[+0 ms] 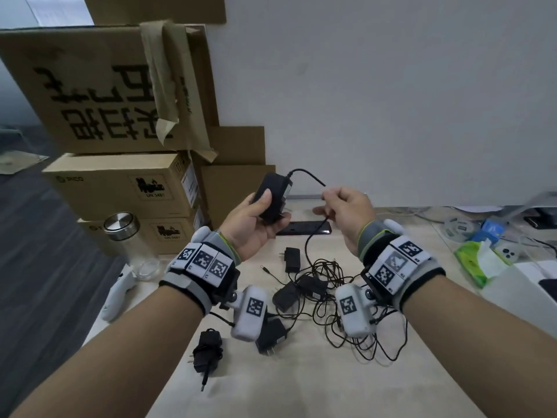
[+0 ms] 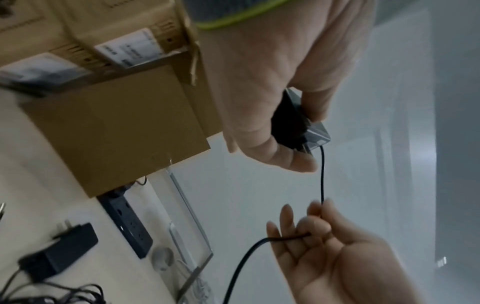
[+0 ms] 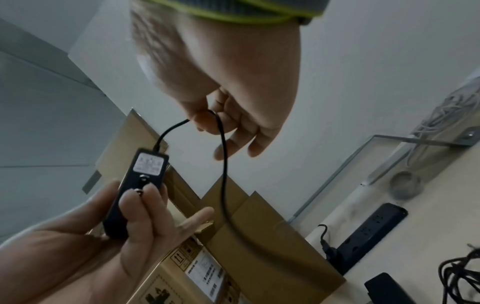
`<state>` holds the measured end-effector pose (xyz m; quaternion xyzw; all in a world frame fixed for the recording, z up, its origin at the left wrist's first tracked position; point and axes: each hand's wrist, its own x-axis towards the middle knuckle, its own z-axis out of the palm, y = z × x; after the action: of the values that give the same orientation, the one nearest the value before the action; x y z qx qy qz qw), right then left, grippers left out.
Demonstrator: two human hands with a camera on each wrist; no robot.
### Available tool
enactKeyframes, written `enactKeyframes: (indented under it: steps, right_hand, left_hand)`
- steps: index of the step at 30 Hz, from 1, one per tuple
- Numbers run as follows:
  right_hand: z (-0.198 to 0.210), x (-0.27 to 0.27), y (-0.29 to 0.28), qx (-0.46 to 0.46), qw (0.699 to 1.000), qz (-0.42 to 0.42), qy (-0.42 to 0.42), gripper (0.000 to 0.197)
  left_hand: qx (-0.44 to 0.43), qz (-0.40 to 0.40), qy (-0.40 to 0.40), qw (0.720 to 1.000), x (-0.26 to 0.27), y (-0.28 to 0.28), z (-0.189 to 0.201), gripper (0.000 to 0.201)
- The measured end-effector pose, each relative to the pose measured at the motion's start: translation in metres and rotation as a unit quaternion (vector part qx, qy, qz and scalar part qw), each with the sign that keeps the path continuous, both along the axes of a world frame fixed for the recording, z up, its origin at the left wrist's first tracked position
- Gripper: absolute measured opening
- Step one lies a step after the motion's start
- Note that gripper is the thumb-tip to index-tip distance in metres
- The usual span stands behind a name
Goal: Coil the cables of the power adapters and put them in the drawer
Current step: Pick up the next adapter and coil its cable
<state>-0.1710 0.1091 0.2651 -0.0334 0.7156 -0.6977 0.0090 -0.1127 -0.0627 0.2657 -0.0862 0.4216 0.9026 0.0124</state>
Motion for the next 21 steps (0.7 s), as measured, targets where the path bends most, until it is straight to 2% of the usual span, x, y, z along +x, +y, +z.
enactKeyframes:
  steps: [3,5,8,11,13,16,19,21]
  right_hand:
    - [0.007,0.006,-0.005,-0.049,0.998,0.011,-0.031,0.022]
    - [0.008,0.011,-0.011,0.04,0.999,0.015,-0.005,0.022]
    - [0.001,0.016,-0.02,0.216,0.974,0.048,0.046,0.02]
    - [-0.006,0.019,-0.026,0.284,0.952,0.087,0.067,0.017]
    - [-0.007,0.022,-0.027,0.315,0.94,0.112,0.073,0.023]
    - [-0.005,0.025,-0.024,0.375,0.91,0.155,0.086,0.024]
    - [0.0,0.03,-0.019,0.439,0.866,0.204,0.122,0.026]
    - [0.002,0.032,-0.017,0.467,0.849,0.212,0.126,0.028]
  left_hand:
    - [0.049,0.007,-0.002,0.999,0.003,-0.004,0.003,0.042]
    - [0.074,-0.013,-0.007,0.997,0.005,-0.002,0.007,0.04]
    - [0.085,-0.038,-0.005,0.996,0.005,0.001,0.01,0.041]
    - [0.064,-0.055,-0.012,0.996,0.004,0.002,0.007,0.037]
    - [0.054,-0.07,-0.014,0.996,0.006,0.0,0.004,0.033]
    - [0.005,-0.064,0.004,0.998,0.007,-0.005,0.002,0.032]
    - [-0.085,-0.02,0.013,0.996,0.002,-0.011,0.0,0.031]
    - [-0.149,-0.004,0.008,0.989,0.001,-0.015,-0.001,0.023]
